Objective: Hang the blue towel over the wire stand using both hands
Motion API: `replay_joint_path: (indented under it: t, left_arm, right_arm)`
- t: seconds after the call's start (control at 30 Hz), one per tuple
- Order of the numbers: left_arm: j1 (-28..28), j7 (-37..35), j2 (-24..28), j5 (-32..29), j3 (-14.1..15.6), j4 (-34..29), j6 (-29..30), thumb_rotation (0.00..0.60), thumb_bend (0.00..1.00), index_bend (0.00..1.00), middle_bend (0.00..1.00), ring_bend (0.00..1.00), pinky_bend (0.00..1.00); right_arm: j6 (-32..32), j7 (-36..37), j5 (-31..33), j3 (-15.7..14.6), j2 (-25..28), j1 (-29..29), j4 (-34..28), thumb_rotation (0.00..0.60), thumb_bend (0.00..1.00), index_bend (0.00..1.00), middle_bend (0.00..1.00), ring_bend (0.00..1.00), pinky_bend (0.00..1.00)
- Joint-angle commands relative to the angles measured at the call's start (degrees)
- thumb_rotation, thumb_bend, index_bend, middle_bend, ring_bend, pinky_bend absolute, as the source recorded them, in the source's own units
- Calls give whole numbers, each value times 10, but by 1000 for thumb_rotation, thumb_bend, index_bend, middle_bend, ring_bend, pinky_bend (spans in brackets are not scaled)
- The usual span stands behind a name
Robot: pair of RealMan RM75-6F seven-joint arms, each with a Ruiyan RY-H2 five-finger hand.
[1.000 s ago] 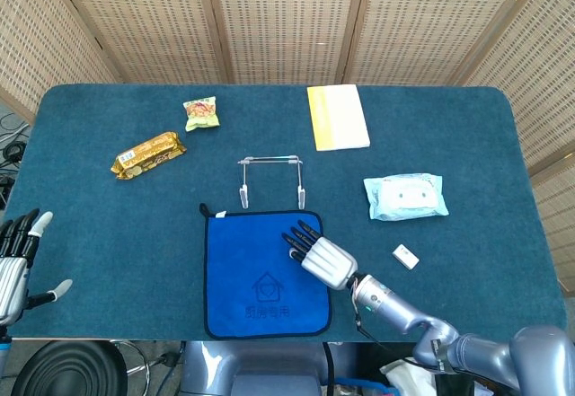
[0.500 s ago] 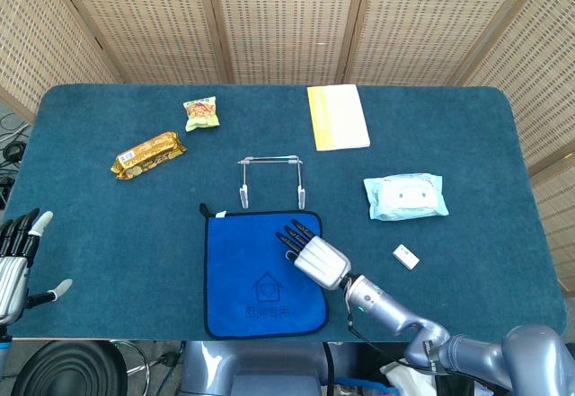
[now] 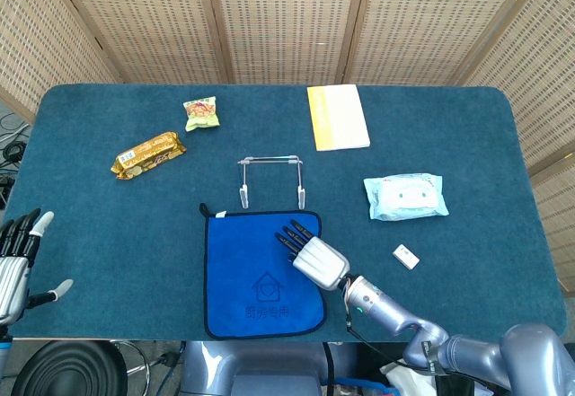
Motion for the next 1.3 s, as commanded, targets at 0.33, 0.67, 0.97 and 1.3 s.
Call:
replay_joint_path:
  t: [0.33, 0.67, 0.97, 1.3]
  left_arm:
    - [-29, 1, -35, 42, -8, 62, -7, 600, 29, 32, 0, 0, 0]
    - [-177, -143, -149, 238, 33, 349, -60, 600, 41, 266, 0, 0, 0]
    - [-237, -209, -262, 282, 56, 516, -39, 600, 41, 287, 0, 0, 0]
    - [-274, -295, -361, 270, 69, 657, -11, 600, 43, 312, 0, 0, 0]
  right_arm:
    - [9, 28, 6, -4, -4, 3, 9, 600, 440, 667, 89, 0, 0]
    - [20, 30, 11, -1, 16, 4, -20, 600, 440, 667, 92, 0, 0]
    - [17, 19, 21, 0, 27, 5, -38, 600, 440, 667, 92, 0, 0]
    - [24, 16, 28, -4, 31, 0, -43, 600, 443, 667, 94, 0, 0]
